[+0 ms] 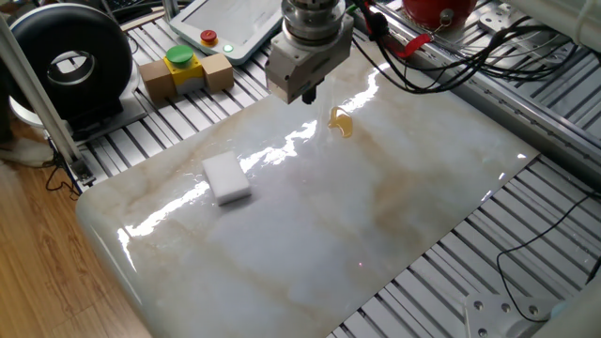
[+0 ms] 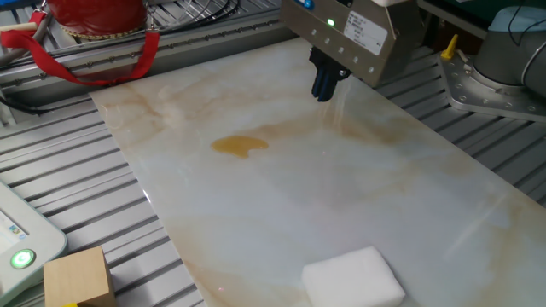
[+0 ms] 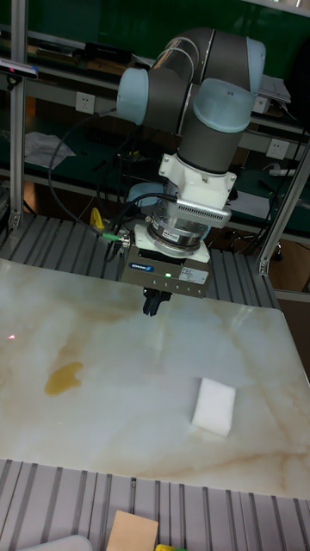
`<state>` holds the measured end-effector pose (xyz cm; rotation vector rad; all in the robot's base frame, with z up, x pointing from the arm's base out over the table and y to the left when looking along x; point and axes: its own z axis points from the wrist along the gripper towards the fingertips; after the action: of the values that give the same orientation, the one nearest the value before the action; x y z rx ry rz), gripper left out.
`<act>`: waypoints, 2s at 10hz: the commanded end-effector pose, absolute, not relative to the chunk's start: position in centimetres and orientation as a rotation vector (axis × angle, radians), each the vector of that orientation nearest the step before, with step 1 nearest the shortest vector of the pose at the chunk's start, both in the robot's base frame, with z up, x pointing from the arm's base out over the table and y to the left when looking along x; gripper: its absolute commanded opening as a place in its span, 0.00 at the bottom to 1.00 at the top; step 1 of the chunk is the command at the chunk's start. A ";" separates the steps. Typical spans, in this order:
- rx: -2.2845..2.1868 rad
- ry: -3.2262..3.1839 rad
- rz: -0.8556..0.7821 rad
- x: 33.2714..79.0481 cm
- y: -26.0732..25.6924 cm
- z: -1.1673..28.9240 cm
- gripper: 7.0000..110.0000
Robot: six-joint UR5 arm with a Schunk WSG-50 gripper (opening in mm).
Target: Clean the tabletop with a sponge
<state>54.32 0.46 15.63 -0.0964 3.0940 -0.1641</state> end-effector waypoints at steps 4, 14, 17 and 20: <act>-0.131 3.075 -0.137 54.8 0.8 15.7 0.00; 0.240 3.065 0.064 63.6 18.4 7.1 0.00; 0.333 3.030 0.101 64.9 20.7 4.9 0.00; 0.418 3.032 0.054 64.5 19.6 4.6 0.00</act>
<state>64.46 19.24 5.31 0.3247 3.0334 0.0514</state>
